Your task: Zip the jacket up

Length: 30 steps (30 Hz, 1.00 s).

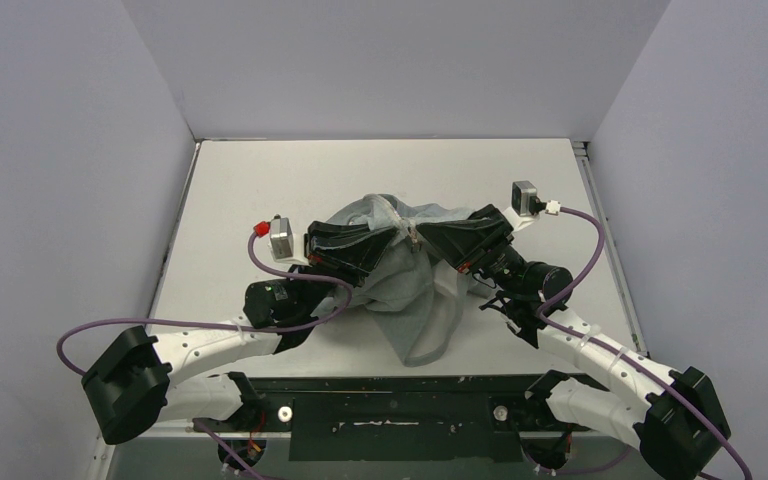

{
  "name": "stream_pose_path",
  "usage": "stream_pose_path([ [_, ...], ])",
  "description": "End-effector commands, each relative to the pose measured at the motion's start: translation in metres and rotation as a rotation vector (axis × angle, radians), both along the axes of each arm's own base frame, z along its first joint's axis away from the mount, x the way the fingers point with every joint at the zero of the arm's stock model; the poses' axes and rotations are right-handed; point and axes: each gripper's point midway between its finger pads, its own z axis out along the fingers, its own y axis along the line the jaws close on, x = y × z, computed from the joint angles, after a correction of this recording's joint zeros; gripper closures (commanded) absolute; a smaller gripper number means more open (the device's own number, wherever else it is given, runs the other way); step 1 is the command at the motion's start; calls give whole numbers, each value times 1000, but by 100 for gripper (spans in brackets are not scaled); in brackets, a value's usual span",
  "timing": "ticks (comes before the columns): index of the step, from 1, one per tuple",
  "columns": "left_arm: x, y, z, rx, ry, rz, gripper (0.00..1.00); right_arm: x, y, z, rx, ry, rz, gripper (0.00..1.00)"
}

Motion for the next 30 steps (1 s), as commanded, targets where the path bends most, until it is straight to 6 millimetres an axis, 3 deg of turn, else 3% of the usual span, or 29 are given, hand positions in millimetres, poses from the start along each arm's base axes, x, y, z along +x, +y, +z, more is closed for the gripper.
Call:
stream_pose_path([
  [1,-39,44,53,-243,-187,-30,100,-13,-11,21,70,-85,0,100],
  [30,-35,38,42,-212,-177,-14,100,-16,-12,27,81,-95,8,100],
])
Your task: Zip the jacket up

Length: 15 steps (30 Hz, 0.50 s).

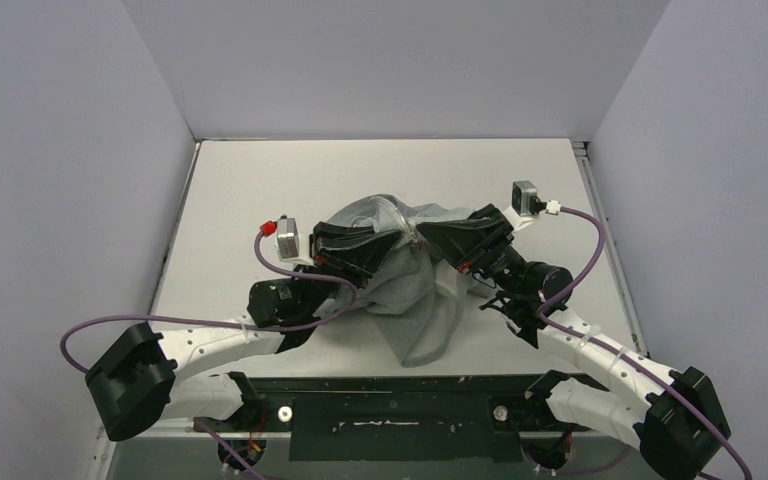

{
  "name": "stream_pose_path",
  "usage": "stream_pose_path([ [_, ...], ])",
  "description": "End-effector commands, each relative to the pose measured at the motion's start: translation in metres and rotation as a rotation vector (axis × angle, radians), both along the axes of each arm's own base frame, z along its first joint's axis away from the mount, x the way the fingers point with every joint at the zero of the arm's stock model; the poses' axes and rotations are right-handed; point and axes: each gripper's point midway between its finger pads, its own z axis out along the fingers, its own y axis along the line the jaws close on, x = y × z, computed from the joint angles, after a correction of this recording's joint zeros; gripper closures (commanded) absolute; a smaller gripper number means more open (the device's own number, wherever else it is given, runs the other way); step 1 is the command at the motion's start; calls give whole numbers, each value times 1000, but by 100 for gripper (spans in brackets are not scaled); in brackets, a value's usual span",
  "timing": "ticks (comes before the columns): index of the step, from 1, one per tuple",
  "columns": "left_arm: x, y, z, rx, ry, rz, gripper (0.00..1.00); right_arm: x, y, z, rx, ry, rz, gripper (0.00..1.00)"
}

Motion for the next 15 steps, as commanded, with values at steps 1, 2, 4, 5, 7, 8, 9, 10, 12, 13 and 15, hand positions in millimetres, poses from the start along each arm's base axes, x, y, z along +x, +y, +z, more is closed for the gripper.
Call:
stream_pose_path([
  [1,-35,47,53,-243,-182,9,100,-16,-11,26,77,-98,10,100],
  [2,-35,50,55,-250,-186,21,100,-16,-10,25,73,-97,13,100],
  [4,-35,56,60,-267,-190,41,100,-17,-10,24,72,-95,16,100],
  [5,-36,58,62,-275,-192,46,100,-17,-10,24,71,-96,17,100],
  [7,-37,61,66,-286,-198,53,100,-17,-9,23,67,-96,20,100],
  [8,-38,62,68,-292,-202,54,100,-17,-9,23,64,-95,22,100],
  [9,-38,63,69,-294,-203,55,100,-17,-9,22,63,-96,24,100],
  [10,-38,64,70,-297,-204,56,100,-17,-8,22,61,-96,25,100],
  [12,-38,64,70,-299,-206,56,100,-18,-7,22,60,-97,32,100],
  [13,-38,65,70,-300,-204,58,100,-18,-7,22,60,-98,35,100],
  [15,-37,64,70,-299,-201,60,100,-19,-7,23,59,-100,39,100],
])
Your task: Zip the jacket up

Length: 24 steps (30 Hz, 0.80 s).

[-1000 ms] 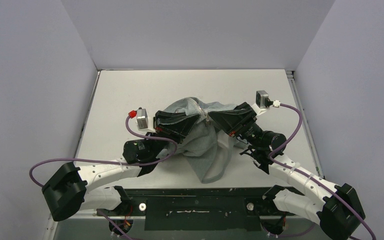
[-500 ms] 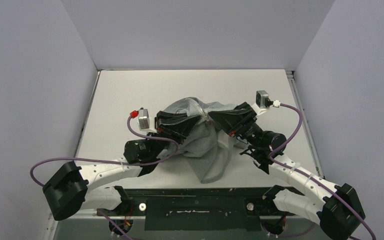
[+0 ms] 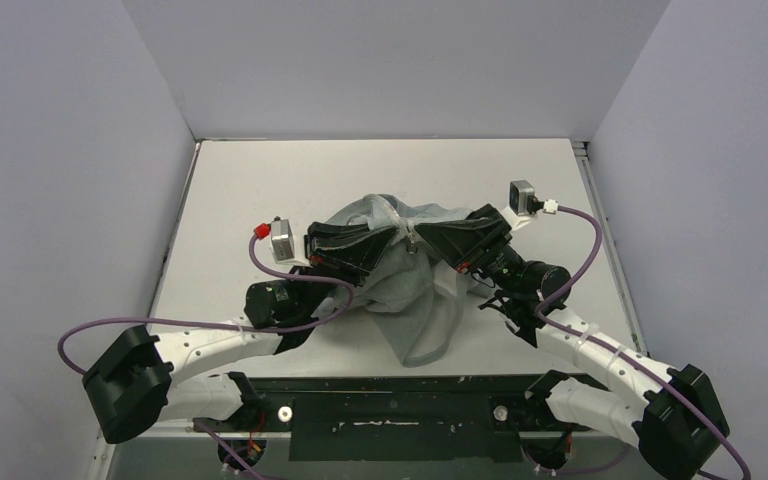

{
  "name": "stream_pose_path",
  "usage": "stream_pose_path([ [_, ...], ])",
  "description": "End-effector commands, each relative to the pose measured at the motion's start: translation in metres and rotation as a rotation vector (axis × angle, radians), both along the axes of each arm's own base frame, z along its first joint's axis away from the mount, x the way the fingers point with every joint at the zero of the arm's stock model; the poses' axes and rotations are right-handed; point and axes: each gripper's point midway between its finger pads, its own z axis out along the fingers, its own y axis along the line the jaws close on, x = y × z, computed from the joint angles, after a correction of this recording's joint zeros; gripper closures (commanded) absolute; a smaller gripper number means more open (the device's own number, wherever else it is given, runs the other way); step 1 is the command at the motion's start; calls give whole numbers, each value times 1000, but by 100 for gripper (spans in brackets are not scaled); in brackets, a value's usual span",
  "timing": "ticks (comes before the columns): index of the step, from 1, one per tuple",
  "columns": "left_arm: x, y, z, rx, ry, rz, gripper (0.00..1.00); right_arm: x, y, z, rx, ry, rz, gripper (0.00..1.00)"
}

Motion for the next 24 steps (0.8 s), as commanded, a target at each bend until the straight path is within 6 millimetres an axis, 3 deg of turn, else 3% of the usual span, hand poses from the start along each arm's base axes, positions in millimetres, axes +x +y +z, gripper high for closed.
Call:
stream_pose_path([
  [1,-40,57,65,-278,-199,14,100,-19,-9,25,64,-103,31,100],
  [24,-39,56,52,-253,-183,17,100,-20,-15,30,94,-105,10,100],
])
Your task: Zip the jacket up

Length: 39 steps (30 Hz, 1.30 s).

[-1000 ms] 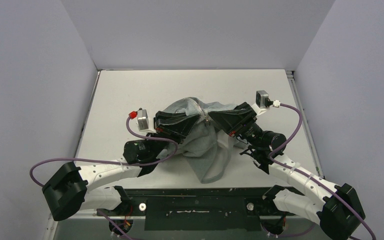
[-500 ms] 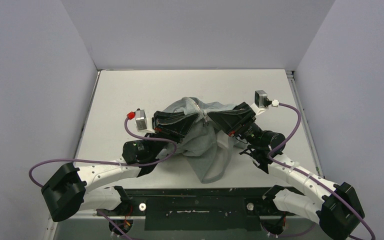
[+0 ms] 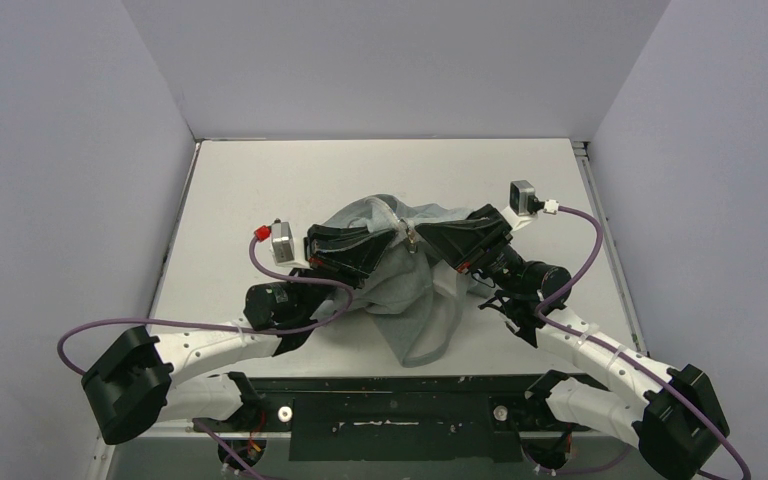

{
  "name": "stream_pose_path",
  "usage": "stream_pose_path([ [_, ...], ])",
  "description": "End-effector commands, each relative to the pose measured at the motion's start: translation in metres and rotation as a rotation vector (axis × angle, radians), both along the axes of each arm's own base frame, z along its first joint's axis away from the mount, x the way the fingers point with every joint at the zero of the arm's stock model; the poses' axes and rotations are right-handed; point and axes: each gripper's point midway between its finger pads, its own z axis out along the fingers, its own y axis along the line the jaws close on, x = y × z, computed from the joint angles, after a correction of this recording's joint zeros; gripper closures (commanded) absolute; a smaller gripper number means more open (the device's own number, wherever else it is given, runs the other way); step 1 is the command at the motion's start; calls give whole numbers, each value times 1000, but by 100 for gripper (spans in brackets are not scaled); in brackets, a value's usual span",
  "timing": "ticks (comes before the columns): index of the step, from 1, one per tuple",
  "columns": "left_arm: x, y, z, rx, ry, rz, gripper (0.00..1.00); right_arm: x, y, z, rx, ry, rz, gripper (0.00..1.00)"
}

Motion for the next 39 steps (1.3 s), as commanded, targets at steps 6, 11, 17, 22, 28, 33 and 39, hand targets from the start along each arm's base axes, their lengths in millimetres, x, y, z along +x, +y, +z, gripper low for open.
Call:
stream_pose_path([
  [6,-39,55,60,-264,-193,14,100,-19,-14,29,87,-103,8,100],
  [11,-41,58,67,-279,-209,21,100,-20,-12,28,77,-105,23,100],
  [17,-40,57,70,-282,-213,20,100,-22,-8,29,65,-115,41,100],
  [22,-40,53,69,-276,-215,12,100,-21,-8,27,64,-111,39,100],
  [28,-38,50,66,-266,-206,8,100,-22,-9,28,68,-112,38,100],
  [33,-36,46,63,-256,-202,7,100,-23,-10,29,73,-116,38,100],
  [39,-35,40,61,-246,-200,-7,100,-23,-10,30,75,-117,40,100],
])
